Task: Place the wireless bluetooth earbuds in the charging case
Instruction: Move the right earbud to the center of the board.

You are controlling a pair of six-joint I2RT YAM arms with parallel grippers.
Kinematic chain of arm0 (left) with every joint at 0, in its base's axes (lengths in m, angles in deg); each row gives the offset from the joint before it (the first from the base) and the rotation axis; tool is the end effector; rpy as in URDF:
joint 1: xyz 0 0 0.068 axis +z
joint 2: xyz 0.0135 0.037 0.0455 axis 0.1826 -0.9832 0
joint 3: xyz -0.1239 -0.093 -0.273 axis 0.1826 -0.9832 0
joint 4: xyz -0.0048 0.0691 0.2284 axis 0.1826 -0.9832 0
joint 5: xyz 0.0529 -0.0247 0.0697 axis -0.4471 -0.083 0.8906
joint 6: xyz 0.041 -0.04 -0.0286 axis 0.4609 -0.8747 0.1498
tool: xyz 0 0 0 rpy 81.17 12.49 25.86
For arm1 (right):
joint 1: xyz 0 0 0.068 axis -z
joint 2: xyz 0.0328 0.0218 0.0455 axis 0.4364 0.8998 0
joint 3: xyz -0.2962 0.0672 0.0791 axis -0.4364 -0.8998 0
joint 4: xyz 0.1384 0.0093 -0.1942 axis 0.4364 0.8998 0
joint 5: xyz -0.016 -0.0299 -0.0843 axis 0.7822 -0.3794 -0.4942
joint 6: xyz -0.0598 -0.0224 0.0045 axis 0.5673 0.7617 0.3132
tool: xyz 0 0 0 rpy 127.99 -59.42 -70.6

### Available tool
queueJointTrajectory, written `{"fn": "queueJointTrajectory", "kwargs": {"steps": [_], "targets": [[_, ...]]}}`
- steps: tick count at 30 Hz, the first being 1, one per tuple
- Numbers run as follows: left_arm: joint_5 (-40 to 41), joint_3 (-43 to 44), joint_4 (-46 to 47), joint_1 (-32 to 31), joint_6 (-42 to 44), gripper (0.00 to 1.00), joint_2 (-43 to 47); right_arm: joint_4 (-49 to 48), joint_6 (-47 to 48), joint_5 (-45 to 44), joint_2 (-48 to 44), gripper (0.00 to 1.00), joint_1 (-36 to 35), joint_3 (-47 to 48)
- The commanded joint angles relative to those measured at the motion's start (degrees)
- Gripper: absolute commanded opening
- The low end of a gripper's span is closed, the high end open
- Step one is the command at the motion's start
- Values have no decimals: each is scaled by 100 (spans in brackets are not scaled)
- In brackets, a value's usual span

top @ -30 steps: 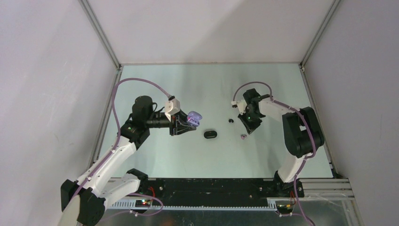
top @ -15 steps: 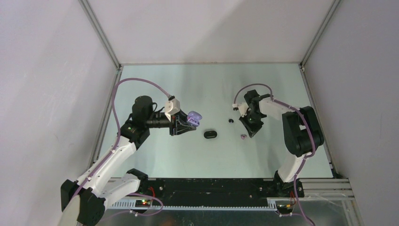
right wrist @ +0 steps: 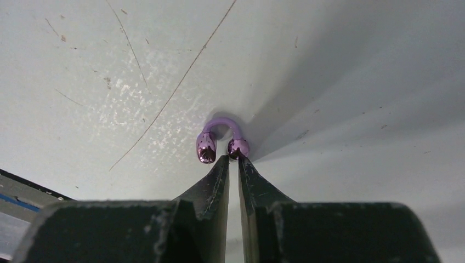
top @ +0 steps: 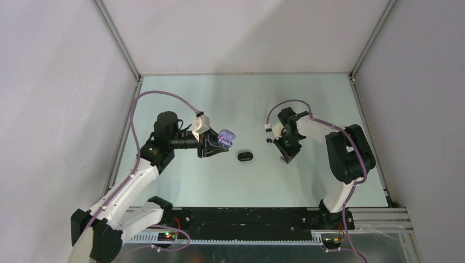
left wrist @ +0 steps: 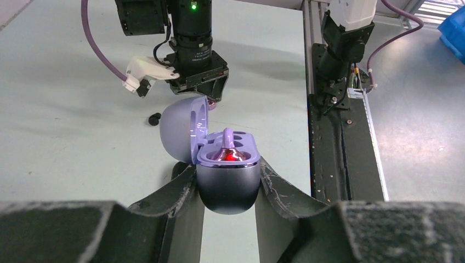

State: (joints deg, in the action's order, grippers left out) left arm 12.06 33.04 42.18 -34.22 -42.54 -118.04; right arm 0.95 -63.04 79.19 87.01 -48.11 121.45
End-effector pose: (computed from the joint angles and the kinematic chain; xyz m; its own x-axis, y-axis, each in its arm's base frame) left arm 0.1373 -0.1066 0.3492 -0.0939 0.1308 -0.9870 0.9890 0.1261 -0.0774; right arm 0.2753 0.1221 0.1986 -0.7299 -0.6719 -0.1260 -0.6836 0.7157 0.1435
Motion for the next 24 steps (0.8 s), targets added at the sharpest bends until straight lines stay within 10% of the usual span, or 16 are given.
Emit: {"fn": "queueJointTrajectory", "kwargs": {"steps": [1, 24], "targets": [[-106, 105, 120, 31, -1, 9, 48, -386, -169, -408, 59, 16, -32, -7], [-98, 80, 116, 38, 11, 9, 122, -624, 62, -177, 284, 16, -284, 711]]}}
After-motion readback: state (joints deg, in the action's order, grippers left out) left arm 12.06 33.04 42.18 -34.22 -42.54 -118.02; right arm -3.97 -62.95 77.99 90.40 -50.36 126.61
